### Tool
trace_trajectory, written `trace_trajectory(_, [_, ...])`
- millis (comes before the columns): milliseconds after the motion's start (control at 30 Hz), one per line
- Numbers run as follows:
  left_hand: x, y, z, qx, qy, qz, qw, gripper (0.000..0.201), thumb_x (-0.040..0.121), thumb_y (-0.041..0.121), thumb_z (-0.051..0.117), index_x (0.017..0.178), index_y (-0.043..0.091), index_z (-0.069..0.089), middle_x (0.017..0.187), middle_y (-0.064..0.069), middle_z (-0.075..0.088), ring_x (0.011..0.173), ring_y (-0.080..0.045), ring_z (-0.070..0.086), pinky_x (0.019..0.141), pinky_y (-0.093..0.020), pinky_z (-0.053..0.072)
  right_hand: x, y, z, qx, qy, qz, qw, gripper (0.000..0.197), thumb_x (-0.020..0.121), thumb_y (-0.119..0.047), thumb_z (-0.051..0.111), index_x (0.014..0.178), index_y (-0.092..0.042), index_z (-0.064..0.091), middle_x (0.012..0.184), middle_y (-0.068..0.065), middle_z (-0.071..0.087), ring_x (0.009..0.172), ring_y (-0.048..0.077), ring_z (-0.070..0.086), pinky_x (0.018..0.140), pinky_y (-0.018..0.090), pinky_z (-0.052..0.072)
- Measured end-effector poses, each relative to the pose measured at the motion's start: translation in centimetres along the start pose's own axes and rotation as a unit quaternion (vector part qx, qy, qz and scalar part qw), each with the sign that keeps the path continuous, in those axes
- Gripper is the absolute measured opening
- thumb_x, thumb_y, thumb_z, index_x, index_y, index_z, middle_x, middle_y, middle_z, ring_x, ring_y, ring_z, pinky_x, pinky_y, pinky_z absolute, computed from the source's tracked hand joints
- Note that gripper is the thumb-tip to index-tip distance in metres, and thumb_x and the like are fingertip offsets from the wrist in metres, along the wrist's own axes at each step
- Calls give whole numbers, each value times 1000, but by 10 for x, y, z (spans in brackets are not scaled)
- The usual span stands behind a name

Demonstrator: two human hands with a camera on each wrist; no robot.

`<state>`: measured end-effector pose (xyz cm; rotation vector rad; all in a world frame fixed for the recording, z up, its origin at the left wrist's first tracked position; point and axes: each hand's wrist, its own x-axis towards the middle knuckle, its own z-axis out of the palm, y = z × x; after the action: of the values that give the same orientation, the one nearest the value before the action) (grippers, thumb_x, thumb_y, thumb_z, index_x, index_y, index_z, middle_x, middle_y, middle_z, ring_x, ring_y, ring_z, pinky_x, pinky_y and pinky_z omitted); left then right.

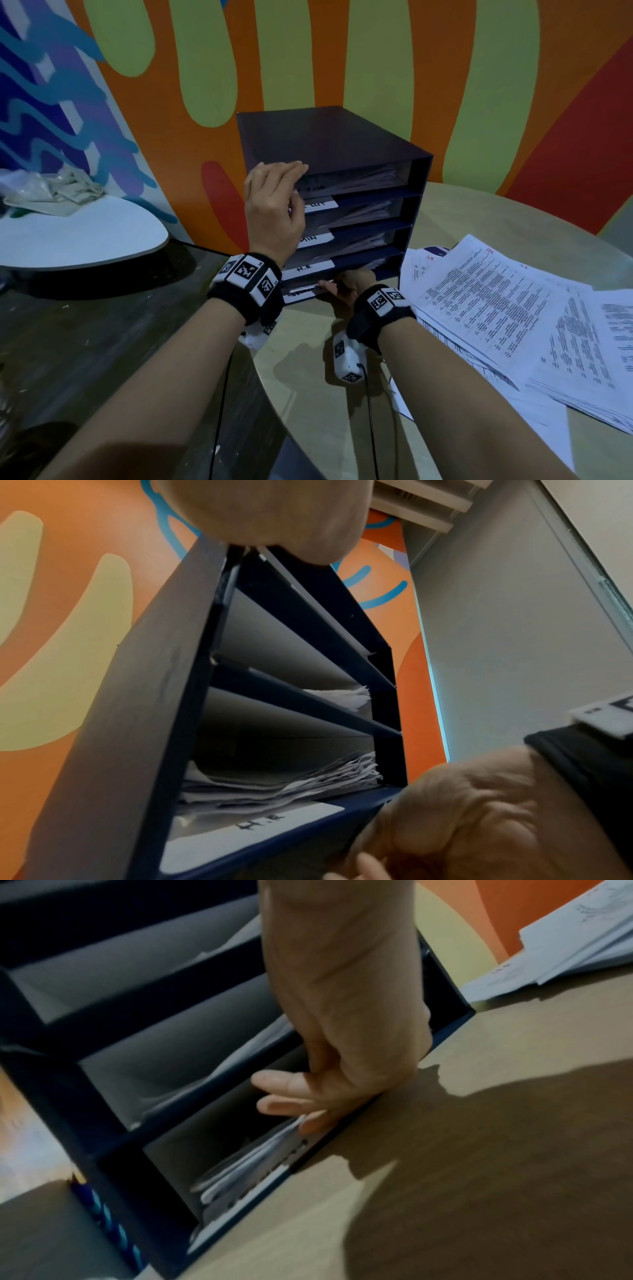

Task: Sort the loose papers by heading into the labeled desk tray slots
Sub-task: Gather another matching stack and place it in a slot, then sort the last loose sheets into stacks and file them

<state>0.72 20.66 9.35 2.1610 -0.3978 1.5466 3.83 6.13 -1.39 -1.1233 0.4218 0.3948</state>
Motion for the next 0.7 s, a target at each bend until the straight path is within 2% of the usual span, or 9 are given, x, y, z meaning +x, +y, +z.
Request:
trace_trajectory(100, [0,3,-1,2,-8,-9,1000,36,81,-4,55,113,6,69,112,-6,69,108,-23,52,108,-41,35,-17,-13,-15,-37,8,-9,999,16,95,4,48,109,-5,43,100,13,54,79,22,60,56,26,59])
trace_trajectory(200, [1,4,0,3,-6,-18,1000,35,83,-2,53,113,6,68,112,-6,68,108,-26,53,107,-44,36,-34,-39,-41,-117,89,-32,989,7,91,8,54,86,2,53,75,20,56,61,31,58,40,33,53])
trace_trajectory(300, [1,10,3,8,2,-32,999,31,86,3,52,112,6,67,111,-7,68,107,-28,55,108,-48,34,-48,-68,-89,-311,166,-144,924,14,80,2,62,69,-2,55,63,15,55,61,29,57,54,32,47])
trace_trajectory(433, [2,28,7,44,6,-96,994,27,88,20,54,111,10,67,109,-5,66,115,-27,49,119,-48,14,-70,-93,-177,-407,303,-158,847,21,75,-5,65,61,-9,50,54,7,51,60,24,55,56,27,39])
trace_trajectory(467, [2,37,10,55,5,-95,994,27,88,21,55,110,11,67,109,-5,66,118,-27,47,119,-51,11,-77,-97,-197,-415,340,-142,832,20,75,-8,65,61,-9,51,57,8,54,65,26,60,57,27,39])
trace_trajectory(533, [-1,58,18,49,2,-57,997,25,88,19,57,110,10,66,108,-6,64,122,-28,45,120,-51,5,-91,-99,-232,-452,384,-91,800,12,76,-17,66,74,-7,60,76,13,65,86,31,66,62,27,43])
trace_trajectory(600, [-7,83,32,-1,-23,-8,1000,24,87,14,59,109,8,65,109,-9,61,121,-30,45,122,-46,3,-98,-95,-259,-492,400,-25,773,41,75,-33,74,103,-6,60,107,19,63,109,35,59,80,30,48])
trace_trajectory(667, [-19,107,52,-56,-93,14,994,24,86,11,59,110,6,63,108,-10,59,116,-29,47,120,-45,16,-102,-86,-275,-526,393,37,754,80,64,-50,78,124,-6,50,128,22,50,118,38,49,96,41,47])
trace_trajectory(700, [-26,117,65,-81,-150,6,985,26,86,11,60,112,7,62,110,-10,58,114,-28,47,116,-45,25,-102,-81,-282,-540,379,56,750,88,61,-54,78,128,-6,47,134,23,44,121,39,46,99,45,46])
